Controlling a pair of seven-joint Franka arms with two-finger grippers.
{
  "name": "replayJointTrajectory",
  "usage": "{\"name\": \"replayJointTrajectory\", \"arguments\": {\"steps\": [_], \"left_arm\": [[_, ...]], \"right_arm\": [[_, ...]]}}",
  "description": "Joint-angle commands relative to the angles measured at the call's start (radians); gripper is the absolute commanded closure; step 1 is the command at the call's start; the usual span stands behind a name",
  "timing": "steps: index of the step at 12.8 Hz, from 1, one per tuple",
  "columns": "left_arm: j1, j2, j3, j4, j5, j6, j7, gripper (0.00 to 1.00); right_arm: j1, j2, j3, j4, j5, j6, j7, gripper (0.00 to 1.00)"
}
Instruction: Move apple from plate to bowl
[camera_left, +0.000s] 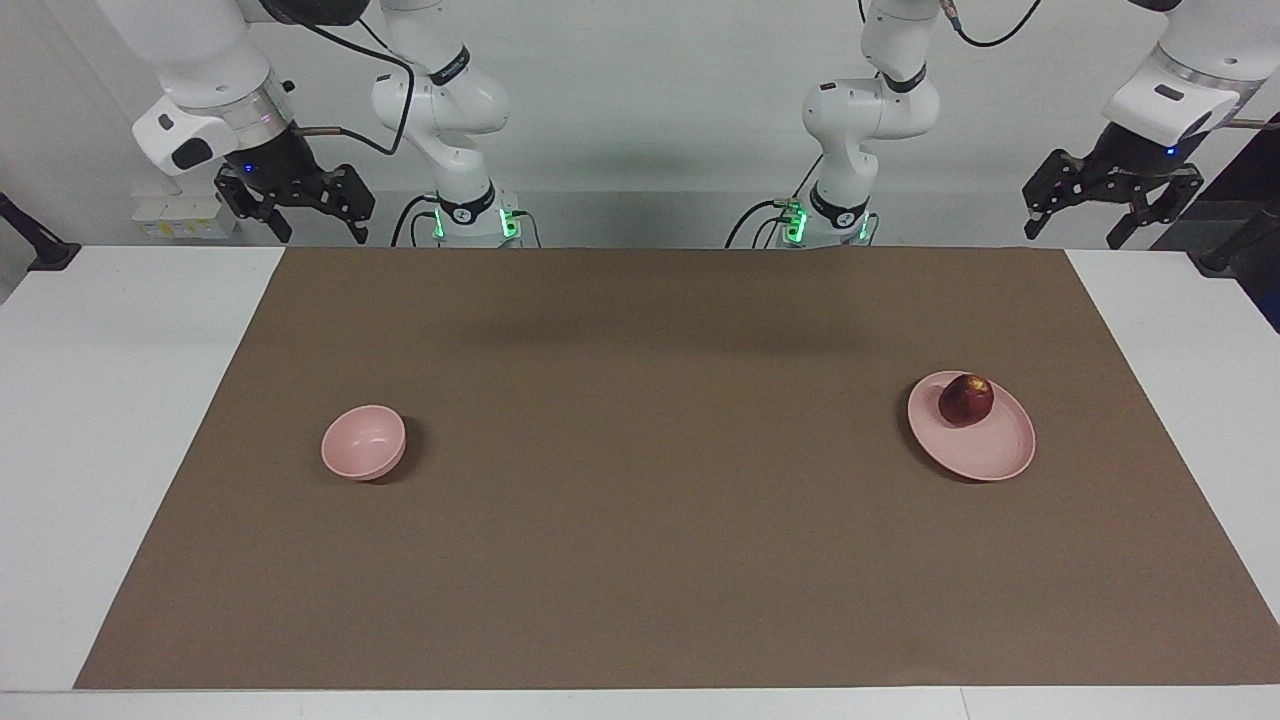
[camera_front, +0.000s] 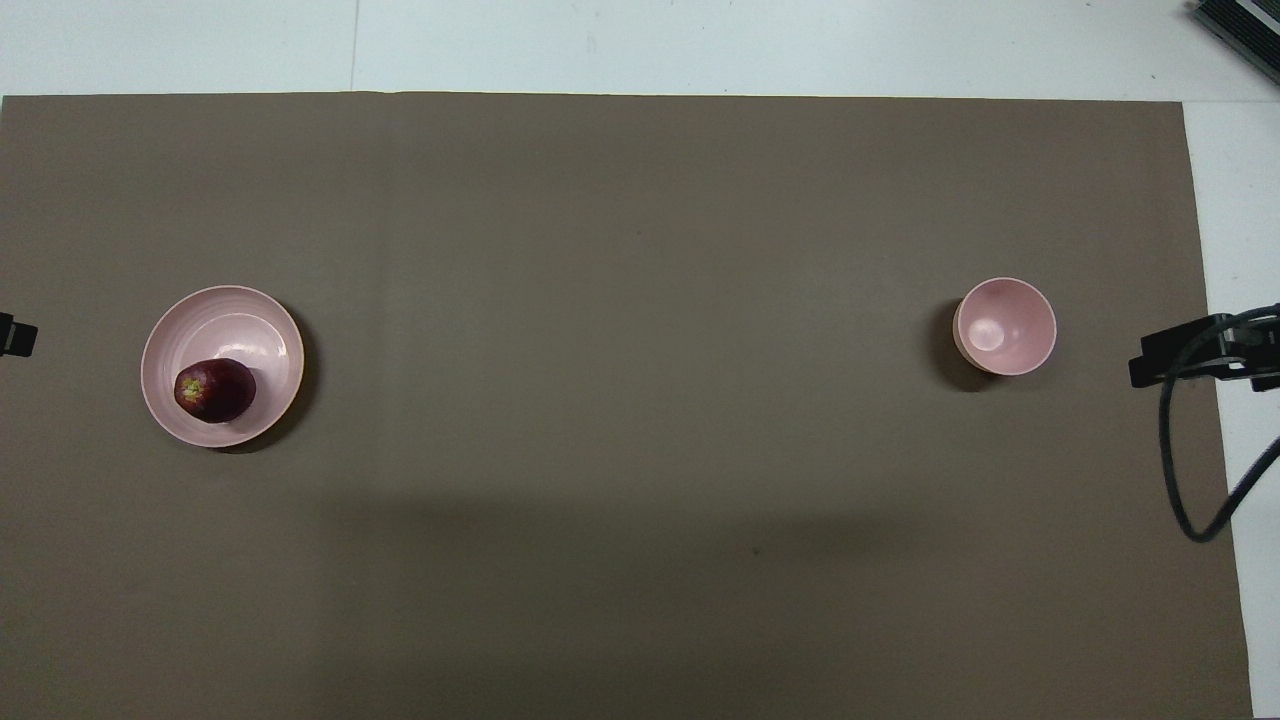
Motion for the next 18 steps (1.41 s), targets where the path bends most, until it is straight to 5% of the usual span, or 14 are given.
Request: {"name": "replayJointTrajectory", "arguments": {"steps": [1, 18], "left_arm": [[0.004, 0.003, 0.001, 0.019, 0.005, -0.021, 0.008, 0.0], [0.007, -0.001, 0.008, 0.017, 0.006, -0.024, 0.008, 0.0]], "right_arm": [[-0.011, -0.018, 0.004, -0.013, -0.007, -0.019, -0.006, 0.0], [-0.011, -0.018, 0.003, -0.01, 0.002, -0.036, -0.004, 0.0]]}}
